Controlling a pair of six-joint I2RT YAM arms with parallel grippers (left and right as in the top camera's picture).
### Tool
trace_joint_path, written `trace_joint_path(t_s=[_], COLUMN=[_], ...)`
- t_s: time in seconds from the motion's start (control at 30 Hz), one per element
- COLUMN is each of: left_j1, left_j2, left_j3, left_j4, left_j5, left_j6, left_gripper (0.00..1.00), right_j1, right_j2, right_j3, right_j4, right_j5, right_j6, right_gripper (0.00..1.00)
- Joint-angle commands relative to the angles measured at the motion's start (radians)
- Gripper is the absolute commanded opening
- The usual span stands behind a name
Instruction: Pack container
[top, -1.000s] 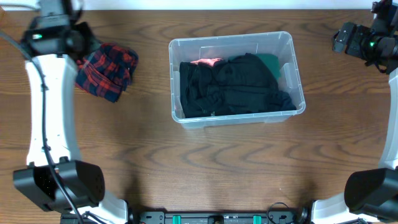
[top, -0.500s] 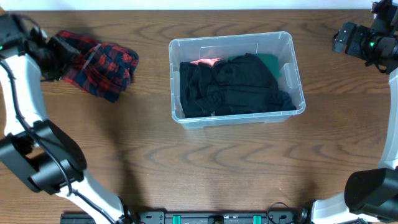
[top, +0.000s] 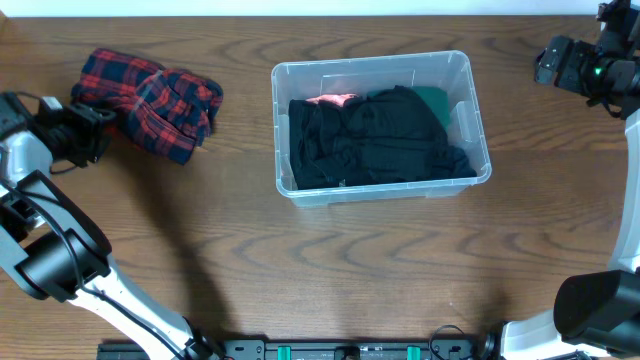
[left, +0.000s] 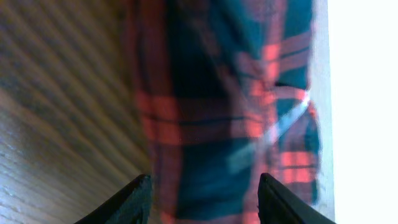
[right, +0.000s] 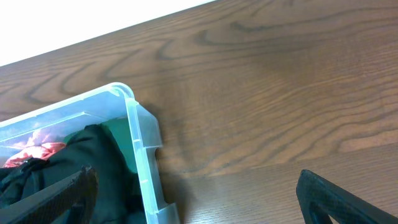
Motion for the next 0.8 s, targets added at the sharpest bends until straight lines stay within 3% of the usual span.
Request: trace_joint_path(t_s=[0.0,0.17,0.77], left_j1=[0.005,0.005,-0.081], left_j2=[0.027,0.040,0.144], left_j3=[-0.051,-0.106,-0.108], left_j4=[0.051,0.158,0.311], left_j5=[0.041,0.037,-0.009], left_j6=[-0.045,-0.053,-0.091], left_gripper=[0.55,0.56,0.56], right_j1=[-0.003,-0.003,-0.003], right_j2=[0.011,0.011,0.011], right_j3=[0.012,0.012,0.012], right_j4=[-0.001,-0.001,-0.001], right_j5=[-0.001,-0.001,-0.001], right_j6=[0.012,0.012,0.012], right_gripper=[0.99,0.99,0.99])
